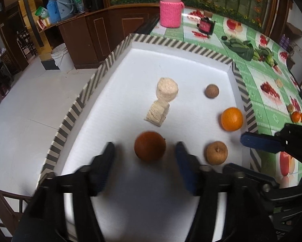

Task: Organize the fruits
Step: 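Carry both fruits into the white tray and open both tools, then grasp a beige block with right tool while left tool grasps an orange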

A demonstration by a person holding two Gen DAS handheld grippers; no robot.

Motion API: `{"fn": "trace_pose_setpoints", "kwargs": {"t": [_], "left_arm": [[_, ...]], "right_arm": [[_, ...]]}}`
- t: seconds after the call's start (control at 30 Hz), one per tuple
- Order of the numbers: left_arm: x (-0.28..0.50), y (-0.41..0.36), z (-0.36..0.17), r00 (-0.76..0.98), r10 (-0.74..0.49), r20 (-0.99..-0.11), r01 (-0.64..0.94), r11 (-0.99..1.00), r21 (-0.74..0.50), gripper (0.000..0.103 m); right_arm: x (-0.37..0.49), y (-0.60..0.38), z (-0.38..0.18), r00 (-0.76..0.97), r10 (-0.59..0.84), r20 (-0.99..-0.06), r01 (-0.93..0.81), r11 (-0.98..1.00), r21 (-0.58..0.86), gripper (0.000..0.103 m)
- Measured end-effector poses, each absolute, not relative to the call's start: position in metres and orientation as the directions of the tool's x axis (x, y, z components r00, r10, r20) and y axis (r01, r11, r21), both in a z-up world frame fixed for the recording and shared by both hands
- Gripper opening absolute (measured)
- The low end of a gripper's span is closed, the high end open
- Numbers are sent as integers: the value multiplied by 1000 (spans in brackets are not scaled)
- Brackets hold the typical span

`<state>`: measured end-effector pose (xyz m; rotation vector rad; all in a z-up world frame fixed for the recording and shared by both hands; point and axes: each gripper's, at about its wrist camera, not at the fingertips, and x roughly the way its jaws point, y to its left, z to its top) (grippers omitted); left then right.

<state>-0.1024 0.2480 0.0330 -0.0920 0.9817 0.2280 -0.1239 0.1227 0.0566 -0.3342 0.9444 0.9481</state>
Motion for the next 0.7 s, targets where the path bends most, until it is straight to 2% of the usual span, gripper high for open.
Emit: {"fn": "trace_pose_setpoints", "kwargs": {"t": [0.27,0.47,0.7], "left_arm": [[-100,228,53,578,143,-803,-214,977,20,68],[-88,183,59,590,65,-805,-118,993,-7,68],[-71,119,62,573,-68,-817,29,998,-63,68]], "right_arm": [[-122,81,71,289,560,-776,-768,620,161,51],[-114,23,74,357,528,-771,-695,701,159,54],[-97,-65,65,442,417,-794,-570,815,110,56]]}}
